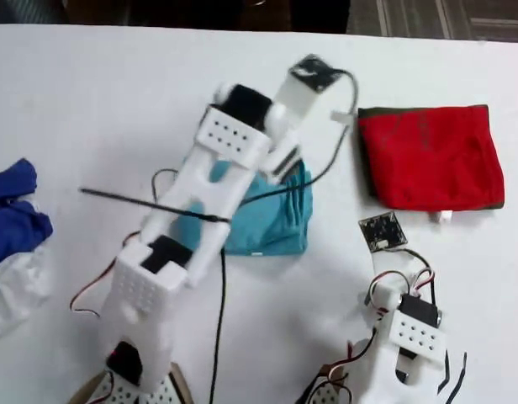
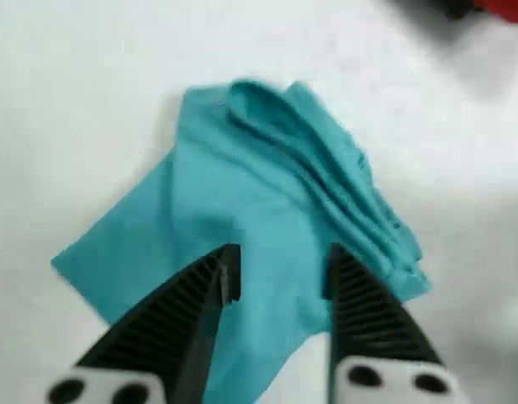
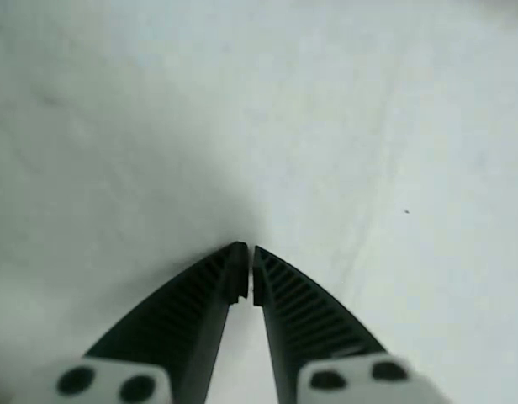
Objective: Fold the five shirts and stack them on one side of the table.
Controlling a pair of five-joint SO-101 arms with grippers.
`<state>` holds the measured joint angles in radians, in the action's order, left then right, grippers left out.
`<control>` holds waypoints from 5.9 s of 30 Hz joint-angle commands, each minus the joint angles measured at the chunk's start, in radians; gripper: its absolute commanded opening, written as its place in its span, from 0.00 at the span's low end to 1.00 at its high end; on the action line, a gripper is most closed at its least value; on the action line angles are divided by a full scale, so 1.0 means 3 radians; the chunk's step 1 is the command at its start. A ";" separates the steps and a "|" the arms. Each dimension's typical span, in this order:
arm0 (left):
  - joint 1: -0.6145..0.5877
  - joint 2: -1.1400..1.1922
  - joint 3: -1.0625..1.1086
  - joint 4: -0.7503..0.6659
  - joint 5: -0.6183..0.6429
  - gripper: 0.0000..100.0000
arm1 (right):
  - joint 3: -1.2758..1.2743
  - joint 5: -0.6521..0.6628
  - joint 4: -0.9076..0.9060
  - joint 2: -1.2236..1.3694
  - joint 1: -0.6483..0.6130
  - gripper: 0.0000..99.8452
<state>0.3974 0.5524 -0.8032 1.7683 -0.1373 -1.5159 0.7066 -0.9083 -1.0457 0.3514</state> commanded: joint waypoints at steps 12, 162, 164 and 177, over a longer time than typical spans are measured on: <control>0.0752 -0.0245 0.1307 -0.0578 0.0020 0.03 | 0.0015 -0.0005 0.0043 -0.0069 0.0018 0.02; -0.0583 0.1765 -0.1895 0.0046 0.0174 0.18 | -0.0092 -0.0414 -0.0258 -0.1189 0.0939 0.02; -0.0598 0.1862 -0.1900 0.0041 0.0174 0.18 | 0.0194 -0.0440 -0.0519 -0.1133 0.0611 0.02; -0.1043 0.1913 -0.1992 0.0026 0.0010 0.18 | 0.2363 -0.0660 -0.0754 0.1010 -0.1690 0.02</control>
<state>0.0905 1.1370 -1.3694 1.7683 -0.1235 -0.9666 0.5163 -1.1293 -0.9321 -0.0245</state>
